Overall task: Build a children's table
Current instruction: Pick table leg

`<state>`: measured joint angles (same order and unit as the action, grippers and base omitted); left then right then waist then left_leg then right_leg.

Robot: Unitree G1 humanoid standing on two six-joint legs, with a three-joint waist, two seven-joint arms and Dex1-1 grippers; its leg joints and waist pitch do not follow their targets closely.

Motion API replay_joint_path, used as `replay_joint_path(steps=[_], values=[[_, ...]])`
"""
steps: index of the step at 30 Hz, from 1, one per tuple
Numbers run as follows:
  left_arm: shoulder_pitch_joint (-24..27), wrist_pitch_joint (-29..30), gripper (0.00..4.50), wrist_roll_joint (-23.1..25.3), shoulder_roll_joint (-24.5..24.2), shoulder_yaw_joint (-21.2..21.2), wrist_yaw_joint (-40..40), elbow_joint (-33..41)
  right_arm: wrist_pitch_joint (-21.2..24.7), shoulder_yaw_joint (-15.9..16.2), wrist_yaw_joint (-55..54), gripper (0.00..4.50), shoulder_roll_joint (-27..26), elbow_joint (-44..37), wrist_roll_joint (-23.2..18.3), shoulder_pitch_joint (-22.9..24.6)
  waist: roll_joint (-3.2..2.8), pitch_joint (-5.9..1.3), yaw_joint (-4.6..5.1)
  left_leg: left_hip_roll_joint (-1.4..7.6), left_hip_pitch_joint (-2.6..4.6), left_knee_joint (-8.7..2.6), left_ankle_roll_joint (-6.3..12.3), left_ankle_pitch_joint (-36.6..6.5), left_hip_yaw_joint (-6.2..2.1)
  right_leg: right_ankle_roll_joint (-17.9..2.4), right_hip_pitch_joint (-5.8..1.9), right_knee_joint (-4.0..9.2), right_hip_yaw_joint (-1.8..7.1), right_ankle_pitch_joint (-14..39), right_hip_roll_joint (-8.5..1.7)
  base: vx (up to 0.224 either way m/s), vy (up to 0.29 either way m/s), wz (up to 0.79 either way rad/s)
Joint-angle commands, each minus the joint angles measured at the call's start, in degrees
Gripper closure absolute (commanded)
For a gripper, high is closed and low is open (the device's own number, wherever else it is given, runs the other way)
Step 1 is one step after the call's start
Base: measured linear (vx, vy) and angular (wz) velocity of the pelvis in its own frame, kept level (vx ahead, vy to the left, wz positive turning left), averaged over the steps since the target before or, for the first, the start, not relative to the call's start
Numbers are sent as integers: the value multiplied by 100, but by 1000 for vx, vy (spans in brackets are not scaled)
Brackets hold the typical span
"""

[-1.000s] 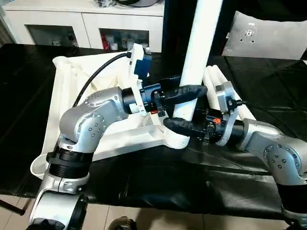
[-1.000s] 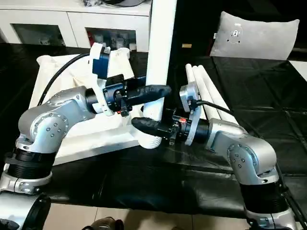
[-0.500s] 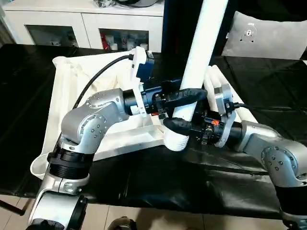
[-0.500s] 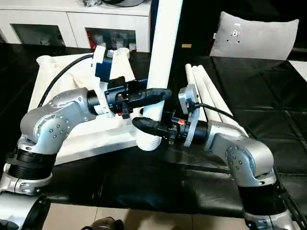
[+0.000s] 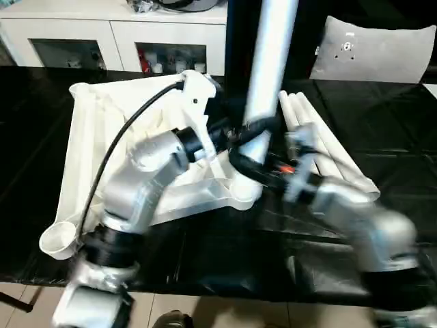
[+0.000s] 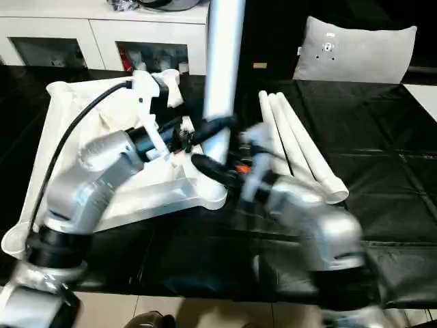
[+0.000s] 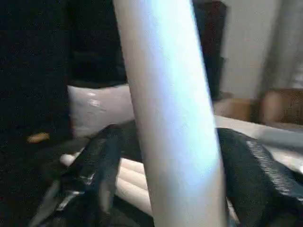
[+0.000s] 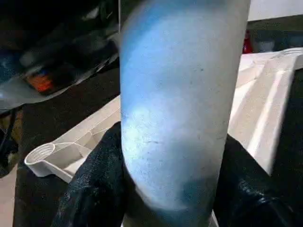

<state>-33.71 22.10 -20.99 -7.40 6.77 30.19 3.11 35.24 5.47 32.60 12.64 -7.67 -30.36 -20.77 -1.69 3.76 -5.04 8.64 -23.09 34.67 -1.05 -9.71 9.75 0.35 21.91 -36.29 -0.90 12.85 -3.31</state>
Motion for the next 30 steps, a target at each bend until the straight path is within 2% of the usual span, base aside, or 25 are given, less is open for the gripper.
replay_joint_path(steps=[1,2,3,4,6,12,15,16,19,22,30], values=[[46,-19,98,150,53,-105,-298,92,-159,-4,-181,258,-58,12,101,-121,20,-454,9,393,150,-372,16,-696,-143,-1322,-234,374,184,-86,-441,0,0,0],[106,50,98,260,203,-79,-610,129,-248,-2,-373,258,-196,76,197,-153,39,-451,11,396,159,-374,-2,-730,-140,-1299,-225,383,185,-41,-437,0,0,0],[111,54,98,270,214,-74,-631,132,-256,0,-383,258,-204,80,205,-155,28,-453,8,401,165,-375,-17,-756,-142,-1308,-224,381,185,-18,-445,0,0,0],[195,-43,123,465,330,64,-804,145,-379,11,-568,258,-345,159,362,-181,38,-443,14,400,161,-379,-29,-811,-136,-1294,-216,403,191,89,-447,0,0,0],[248,-172,131,781,483,155,-1196,80,-489,-5,-822,258,-505,288,543,-222,39,-439,9,399,157,-388,-53,-851,-140,-1221,-219,414,196,201,-450,0,0,0],[266,-305,177,955,532,362,-1236,59,-568,-23,-1022,259,-616,464,669,-307,57,-439,13,383,148,-390,-62,-824,-141,-1103,-215,418,202,201,-444,0,0,0],[283,-299,198,1010,645,338,-1357,69,-621,-4,-1028,259,-660,526,758,-335,47,-442,18,384,147,-386,-46,-818,-141,-1094,-210,417,201,158,-441,0,0,0],[285,-301,218,1011,659,331,-1364,68,-627,-2,-1027,259,-664,532,770,-336,52,-442,21,388,145,-387,-39,-816,-142,-1107,-209,414,198,128,-443,0,0,0],[286,-303,223,1006,697,315,-1376,52,-644,5,-1031,259,-677,549,795,-337,56,-438,20,381,145,-384,-35,-837,-137,-1128,-209,420,201,175,-444,0,0,0],[289,-290,251,942,732,297,-1363,28,-662,20,-1040,259,-691,565,812,-341,47,-442,18,383,149,-381,-16,-825,-137,-1125,-207,418,202,132,-440,0,0,0],[258,-269,261,923,776,227,-1371,-37,-708,22,-1016,259,-672,570,887,-341,38,-446,20,382,148,-380,-14,-809,-140,-1131,-212,413,199,68,-437,0,0,0]])
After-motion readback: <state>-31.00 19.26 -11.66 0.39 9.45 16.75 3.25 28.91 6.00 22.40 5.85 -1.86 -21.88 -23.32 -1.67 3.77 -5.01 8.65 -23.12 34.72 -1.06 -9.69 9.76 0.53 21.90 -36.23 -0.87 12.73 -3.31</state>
